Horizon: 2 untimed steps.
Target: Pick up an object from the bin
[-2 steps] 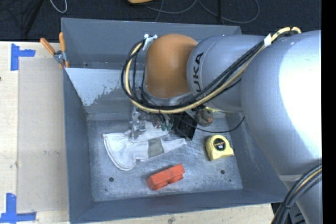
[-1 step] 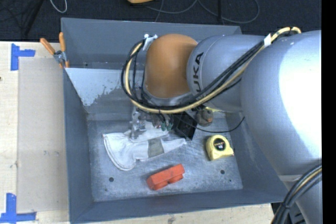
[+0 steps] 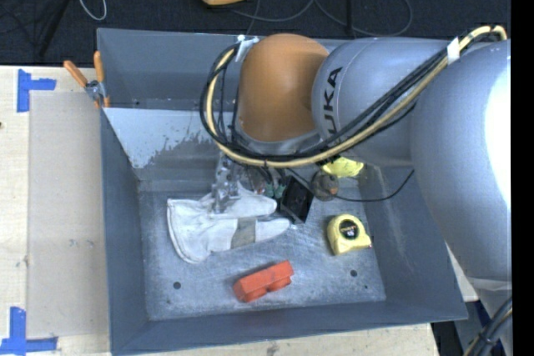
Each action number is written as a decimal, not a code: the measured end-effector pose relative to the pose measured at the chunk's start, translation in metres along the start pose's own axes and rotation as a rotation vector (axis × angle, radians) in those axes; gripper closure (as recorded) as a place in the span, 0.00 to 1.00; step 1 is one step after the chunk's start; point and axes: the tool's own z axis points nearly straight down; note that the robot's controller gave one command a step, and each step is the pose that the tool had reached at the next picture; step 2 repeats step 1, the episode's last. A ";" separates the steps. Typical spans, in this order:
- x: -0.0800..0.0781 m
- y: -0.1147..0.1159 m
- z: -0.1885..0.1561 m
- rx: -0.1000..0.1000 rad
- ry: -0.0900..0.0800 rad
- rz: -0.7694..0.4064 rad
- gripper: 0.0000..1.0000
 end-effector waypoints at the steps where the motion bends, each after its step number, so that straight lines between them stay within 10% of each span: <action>1: 0.004 -0.012 -0.110 -0.001 -0.008 0.024 1.00; 2: 0.004 -0.012 -0.110 -0.001 -0.008 0.024 1.00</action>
Offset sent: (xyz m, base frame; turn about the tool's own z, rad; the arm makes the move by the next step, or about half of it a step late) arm 0.0000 0.0000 0.0000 0.0000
